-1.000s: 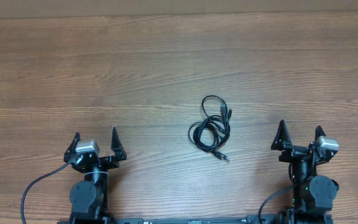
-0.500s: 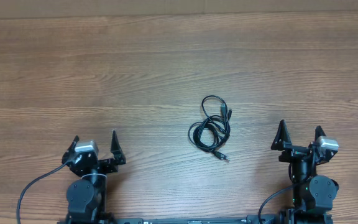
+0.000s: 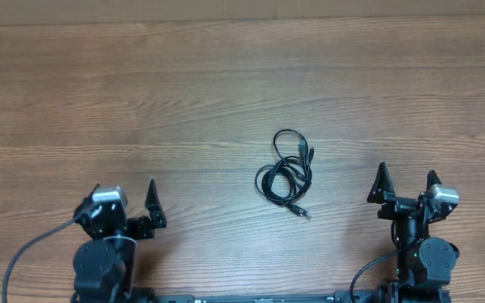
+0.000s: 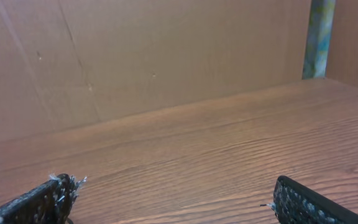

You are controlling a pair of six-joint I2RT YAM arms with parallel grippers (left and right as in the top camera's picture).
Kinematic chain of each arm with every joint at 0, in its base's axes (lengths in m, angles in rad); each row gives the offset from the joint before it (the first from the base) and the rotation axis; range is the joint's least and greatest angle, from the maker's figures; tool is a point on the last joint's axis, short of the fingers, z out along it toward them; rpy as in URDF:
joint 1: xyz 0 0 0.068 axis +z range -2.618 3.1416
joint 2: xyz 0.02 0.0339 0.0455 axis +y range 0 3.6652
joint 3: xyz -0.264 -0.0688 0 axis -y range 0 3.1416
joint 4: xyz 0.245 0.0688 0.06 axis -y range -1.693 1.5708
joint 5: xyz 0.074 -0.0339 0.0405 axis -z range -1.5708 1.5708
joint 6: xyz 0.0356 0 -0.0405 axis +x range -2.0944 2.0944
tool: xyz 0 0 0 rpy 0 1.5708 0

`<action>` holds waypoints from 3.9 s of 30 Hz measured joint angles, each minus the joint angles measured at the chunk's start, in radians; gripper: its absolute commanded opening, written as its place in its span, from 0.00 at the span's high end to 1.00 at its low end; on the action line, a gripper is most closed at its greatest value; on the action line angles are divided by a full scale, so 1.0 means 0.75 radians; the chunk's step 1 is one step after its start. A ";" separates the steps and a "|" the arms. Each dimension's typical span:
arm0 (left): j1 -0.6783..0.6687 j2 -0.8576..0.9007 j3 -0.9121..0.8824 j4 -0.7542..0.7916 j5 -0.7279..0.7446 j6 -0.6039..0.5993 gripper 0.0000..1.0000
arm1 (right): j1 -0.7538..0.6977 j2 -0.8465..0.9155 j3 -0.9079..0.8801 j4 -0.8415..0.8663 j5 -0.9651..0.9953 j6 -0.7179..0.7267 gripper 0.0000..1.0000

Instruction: Untangle cables

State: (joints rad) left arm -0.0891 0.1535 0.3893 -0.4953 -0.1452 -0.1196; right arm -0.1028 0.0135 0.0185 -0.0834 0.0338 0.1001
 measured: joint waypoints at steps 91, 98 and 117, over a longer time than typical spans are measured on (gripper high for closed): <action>-0.833 2.452 1.227 -0.100 0.187 0.244 0.00 | 0.000 -0.004 0.000 0.000 0.001 0.000 0.00; -0.833 2.452 1.227 -0.042 0.187 0.270 0.31 | 0.000 -0.004 0.000 0.000 0.001 0.001 0.00; -0.833 2.501 1.231 -0.007 0.279 0.273 0.39 | 0.000 -0.004 0.000 0.000 0.001 0.001 0.00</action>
State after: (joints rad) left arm -0.7139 2.0296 1.3128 -0.5003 0.0643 0.0853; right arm -0.1028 0.0109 0.0185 -0.0834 0.0341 0.1009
